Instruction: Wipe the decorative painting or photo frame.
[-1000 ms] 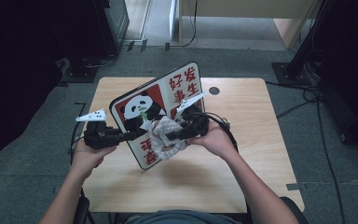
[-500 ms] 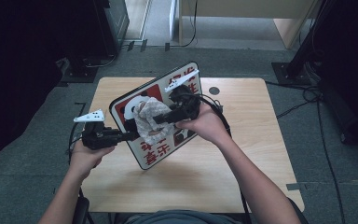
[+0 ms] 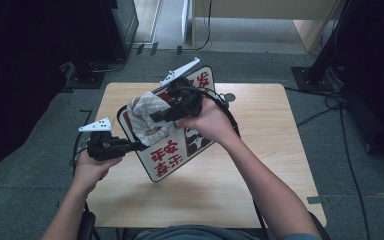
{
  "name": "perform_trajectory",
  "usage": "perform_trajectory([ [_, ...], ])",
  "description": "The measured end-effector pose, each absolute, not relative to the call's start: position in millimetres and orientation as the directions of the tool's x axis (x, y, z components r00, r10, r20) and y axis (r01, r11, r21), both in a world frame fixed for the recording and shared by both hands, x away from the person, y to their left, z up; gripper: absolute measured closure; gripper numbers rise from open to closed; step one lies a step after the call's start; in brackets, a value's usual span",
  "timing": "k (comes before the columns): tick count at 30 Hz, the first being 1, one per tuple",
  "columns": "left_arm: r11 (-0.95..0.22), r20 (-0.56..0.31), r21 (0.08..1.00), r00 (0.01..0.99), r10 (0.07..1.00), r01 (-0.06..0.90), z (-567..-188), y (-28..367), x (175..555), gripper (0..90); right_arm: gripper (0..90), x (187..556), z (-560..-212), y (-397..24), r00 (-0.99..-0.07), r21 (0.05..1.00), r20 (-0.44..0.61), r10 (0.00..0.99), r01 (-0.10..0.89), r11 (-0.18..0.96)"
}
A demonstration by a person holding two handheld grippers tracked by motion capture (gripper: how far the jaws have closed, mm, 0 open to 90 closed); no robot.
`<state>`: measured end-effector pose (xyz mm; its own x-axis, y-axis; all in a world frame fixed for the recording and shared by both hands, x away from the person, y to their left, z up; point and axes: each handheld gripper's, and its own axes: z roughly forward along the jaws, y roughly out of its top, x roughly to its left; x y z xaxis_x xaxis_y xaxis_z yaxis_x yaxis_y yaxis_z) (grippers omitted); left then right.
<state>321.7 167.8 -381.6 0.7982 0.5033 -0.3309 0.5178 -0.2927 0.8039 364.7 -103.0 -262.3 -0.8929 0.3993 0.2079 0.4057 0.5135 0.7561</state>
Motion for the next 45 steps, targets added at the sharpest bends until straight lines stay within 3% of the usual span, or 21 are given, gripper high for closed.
perform_trajectory([
  [45,-0.294,-0.335,0.802,0.799,0.499,0.520,-382,168,323,78.3,63.0,356,-340,-111,-0.892,0.725,0.231,0.389,0.425,0.542],
])
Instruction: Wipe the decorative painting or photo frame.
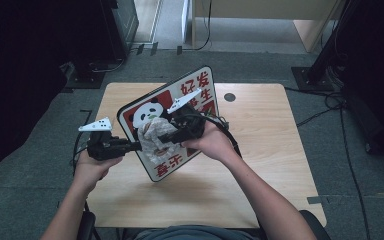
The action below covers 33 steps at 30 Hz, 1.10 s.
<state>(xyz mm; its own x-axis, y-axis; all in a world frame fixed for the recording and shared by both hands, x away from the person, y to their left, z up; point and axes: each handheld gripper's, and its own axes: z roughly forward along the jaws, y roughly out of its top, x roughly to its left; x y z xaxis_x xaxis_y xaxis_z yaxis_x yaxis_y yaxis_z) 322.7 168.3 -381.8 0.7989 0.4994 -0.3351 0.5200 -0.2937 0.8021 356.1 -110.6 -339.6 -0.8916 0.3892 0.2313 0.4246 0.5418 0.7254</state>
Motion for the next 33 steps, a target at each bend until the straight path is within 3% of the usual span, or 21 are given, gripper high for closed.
perform_trajectory([
  [33,-0.293,-0.336,0.800,0.796,0.503,0.523,-381,168,323,78.3,63.0,343,-401,-120,-0.883,0.697,0.262,0.390,0.453,0.556],
])
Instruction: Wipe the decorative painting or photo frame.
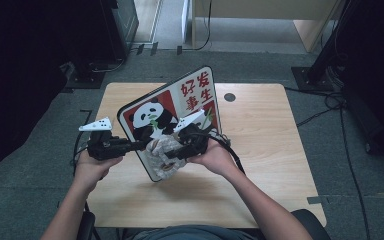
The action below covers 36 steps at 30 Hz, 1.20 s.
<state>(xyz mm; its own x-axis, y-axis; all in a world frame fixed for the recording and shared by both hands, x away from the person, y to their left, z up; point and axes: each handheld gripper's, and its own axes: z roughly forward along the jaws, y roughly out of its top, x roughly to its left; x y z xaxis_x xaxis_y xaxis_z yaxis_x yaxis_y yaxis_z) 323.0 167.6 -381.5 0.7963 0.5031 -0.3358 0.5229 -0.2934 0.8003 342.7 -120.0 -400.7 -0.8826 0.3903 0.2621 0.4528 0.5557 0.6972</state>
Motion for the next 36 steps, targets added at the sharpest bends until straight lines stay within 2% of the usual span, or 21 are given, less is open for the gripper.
perform_trajectory([
  [17,-0.288,-0.337,0.801,0.793,0.508,0.525,-382,167,322,78.1,62.9,333,-443,-126,-0.874,0.669,0.280,0.396,0.474,0.573],
  [29,-0.287,-0.339,0.800,0.792,0.508,0.527,-381,166,322,77.8,62.9,326,-475,-128,-0.869,0.608,0.286,0.403,0.490,0.625],
  [36,-0.285,-0.340,0.803,0.794,0.504,0.524,-381,167,322,76.1,63.0,327,-475,-131,-0.860,0.597,0.322,0.395,0.509,0.620],
])
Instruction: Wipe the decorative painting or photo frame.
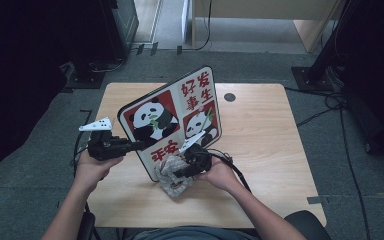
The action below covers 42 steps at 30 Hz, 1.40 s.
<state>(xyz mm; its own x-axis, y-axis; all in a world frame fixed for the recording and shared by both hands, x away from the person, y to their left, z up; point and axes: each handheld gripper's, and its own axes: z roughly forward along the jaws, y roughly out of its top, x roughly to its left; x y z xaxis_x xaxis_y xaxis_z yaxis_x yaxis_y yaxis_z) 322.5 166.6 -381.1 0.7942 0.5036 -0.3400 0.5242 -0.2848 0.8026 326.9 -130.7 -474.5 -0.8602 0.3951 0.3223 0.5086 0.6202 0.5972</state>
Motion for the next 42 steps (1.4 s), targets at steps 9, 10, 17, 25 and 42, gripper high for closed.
perform_trajectory([
  [9,-0.290,-0.327,0.809,0.802,0.500,0.511,-379,169,321,69.9,63.2,326,-466,-134,-0.859,0.599,0.330,0.390,0.510,0.617],
  [10,-0.291,-0.329,0.809,0.803,0.497,0.511,-379,170,321,69.9,63.3,326,-464,-134,-0.859,0.601,0.331,0.391,0.511,0.614],
  [17,-0.298,-0.324,0.813,0.814,0.482,0.500,-376,177,321,68.8,63.5,327,-449,-137,-0.853,0.617,0.350,0.387,0.520,0.590],
  [25,-0.287,-0.325,0.816,0.809,0.490,0.502,-374,187,320,70.9,63.7,330,-423,-135,-0.853,0.631,0.338,0.396,0.518,0.577],
  [42,-0.293,-0.342,0.806,0.809,0.478,0.514,-370,203,316,73.8,63.7,343,-367,-122,-0.864,0.663,0.314,0.393,0.496,0.561],
])
